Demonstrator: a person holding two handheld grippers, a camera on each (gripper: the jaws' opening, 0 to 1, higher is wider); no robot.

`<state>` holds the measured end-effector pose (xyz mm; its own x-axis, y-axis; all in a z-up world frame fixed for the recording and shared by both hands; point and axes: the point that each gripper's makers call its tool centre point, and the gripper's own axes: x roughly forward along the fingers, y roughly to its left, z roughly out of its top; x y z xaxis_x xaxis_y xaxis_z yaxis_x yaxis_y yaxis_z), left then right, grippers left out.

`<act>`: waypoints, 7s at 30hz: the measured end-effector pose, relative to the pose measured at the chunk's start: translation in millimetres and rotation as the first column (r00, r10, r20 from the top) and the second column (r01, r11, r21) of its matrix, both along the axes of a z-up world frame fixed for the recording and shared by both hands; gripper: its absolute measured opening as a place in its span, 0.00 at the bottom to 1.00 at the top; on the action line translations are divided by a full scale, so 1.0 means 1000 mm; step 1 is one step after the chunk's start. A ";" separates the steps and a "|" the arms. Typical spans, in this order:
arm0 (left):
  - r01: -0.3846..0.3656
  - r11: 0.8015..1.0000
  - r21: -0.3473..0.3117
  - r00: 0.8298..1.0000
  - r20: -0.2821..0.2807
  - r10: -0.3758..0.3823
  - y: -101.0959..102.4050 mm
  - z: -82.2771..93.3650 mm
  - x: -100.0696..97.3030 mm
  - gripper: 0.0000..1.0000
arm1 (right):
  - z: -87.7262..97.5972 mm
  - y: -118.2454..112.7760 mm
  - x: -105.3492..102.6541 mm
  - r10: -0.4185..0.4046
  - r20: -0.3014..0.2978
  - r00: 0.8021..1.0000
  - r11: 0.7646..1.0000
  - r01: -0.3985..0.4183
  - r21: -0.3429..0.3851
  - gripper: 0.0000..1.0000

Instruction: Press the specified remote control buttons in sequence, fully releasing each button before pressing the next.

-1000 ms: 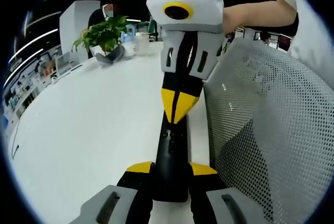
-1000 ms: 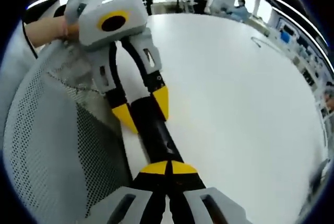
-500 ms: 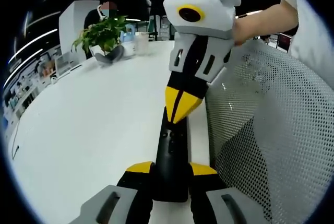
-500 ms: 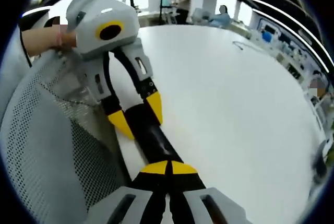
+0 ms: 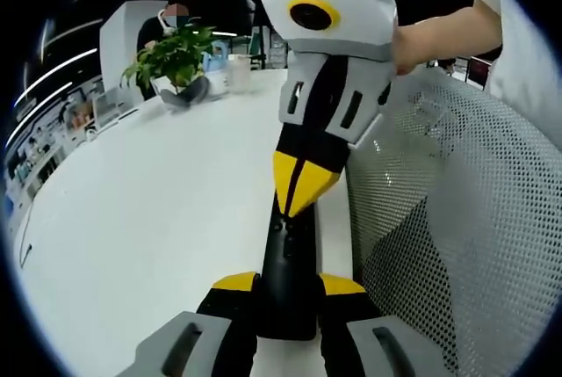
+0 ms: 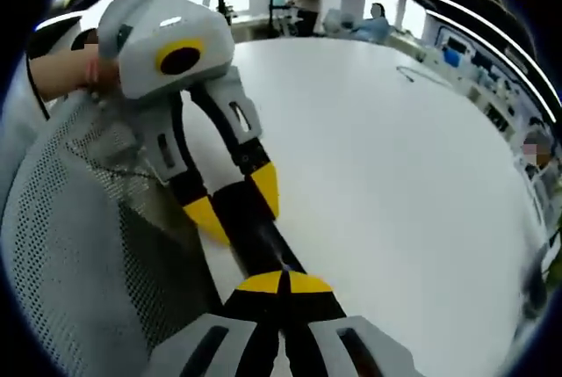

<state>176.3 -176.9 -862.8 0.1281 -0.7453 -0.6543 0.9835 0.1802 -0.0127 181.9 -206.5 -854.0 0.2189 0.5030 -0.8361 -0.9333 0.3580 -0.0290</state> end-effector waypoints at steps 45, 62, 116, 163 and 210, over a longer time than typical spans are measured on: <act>0.002 1.000 0.006 1.000 0.001 -0.002 0.000 -0.001 0.000 0.25 | -0.003 0.007 -0.013 0.103 0.084 0.991 0.992 -0.096 -0.081 0.00; 0.005 1.000 0.007 1.000 0.000 -0.005 0.001 0.000 0.000 0.25 | -0.005 0.011 -0.018 0.133 0.105 0.986 0.986 -0.121 -0.113 0.00; 0.008 1.000 0.005 1.000 -0.001 -0.008 0.001 0.000 0.000 0.25 | -0.002 0.010 -0.003 0.099 0.030 0.995 0.992 -0.096 -0.086 0.00; 0.008 1.000 0.010 1.000 0.000 -0.008 0.000 -0.001 0.001 0.25 | -0.009 0.013 0.014 0.052 -0.259 0.964 0.970 -0.110 -0.218 0.00; 0.005 1.000 0.003 1.000 -0.001 -0.005 -0.001 -0.001 0.001 0.25 | -0.002 0.022 -0.006 0.131 -0.096 0.987 0.986 -0.140 -0.091 0.00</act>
